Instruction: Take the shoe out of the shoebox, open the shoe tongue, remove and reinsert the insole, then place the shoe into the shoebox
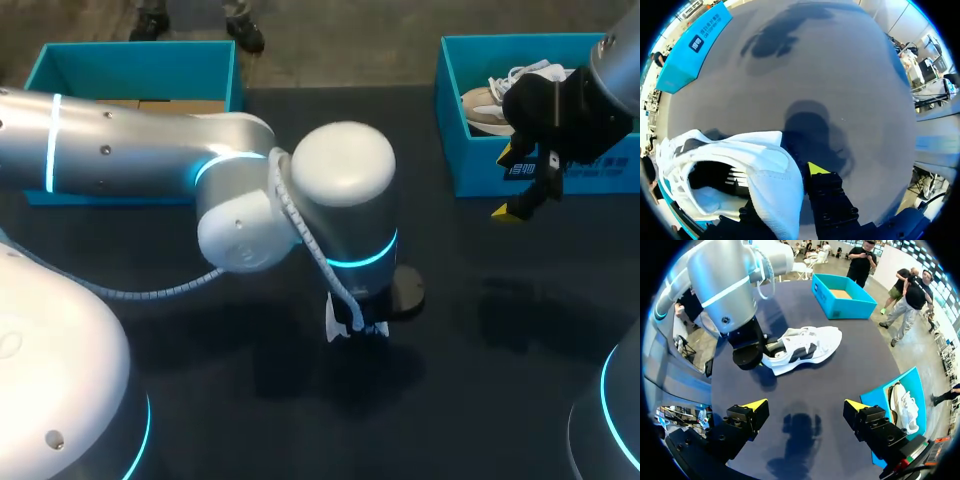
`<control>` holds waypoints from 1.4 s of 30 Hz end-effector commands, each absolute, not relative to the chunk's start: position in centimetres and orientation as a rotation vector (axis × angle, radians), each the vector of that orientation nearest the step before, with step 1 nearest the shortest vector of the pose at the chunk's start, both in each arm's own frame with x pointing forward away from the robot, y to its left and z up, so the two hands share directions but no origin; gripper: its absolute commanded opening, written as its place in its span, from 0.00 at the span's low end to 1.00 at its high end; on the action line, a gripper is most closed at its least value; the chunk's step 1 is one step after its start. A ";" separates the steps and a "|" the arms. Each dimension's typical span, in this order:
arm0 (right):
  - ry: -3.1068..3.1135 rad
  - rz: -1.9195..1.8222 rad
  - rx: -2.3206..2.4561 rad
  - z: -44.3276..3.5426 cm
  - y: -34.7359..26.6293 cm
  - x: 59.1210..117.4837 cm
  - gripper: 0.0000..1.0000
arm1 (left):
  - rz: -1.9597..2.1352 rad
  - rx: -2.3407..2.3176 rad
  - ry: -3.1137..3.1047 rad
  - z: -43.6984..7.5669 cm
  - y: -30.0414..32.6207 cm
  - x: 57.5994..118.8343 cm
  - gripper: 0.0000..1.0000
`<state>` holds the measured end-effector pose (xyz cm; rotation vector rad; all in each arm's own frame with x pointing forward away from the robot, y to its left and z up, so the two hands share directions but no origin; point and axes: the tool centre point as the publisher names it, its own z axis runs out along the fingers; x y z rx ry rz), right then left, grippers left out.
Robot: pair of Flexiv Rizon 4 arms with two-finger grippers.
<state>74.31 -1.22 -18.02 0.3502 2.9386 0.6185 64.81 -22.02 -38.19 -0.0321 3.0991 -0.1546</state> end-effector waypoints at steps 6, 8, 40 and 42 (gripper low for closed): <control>2.939 0.614 0.353 -18.1 -1.1 74.4 1.00 | -0.139 -0.024 3.165 -30.6 -20.8 65.0 0.00; 2.939 0.614 0.353 -18.1 -1.1 74.4 1.00 | -0.159 0.000 3.170 -29.2 -20.8 64.9 0.00; 2.939 0.614 0.353 -18.1 -1.1 74.4 1.00 | -0.229 0.174 3.098 -20.1 -20.4 63.9 0.00; 2.939 0.614 0.353 -18.1 -1.1 74.4 1.00 | -0.229 0.174 3.098 -20.1 -20.4 63.9 0.00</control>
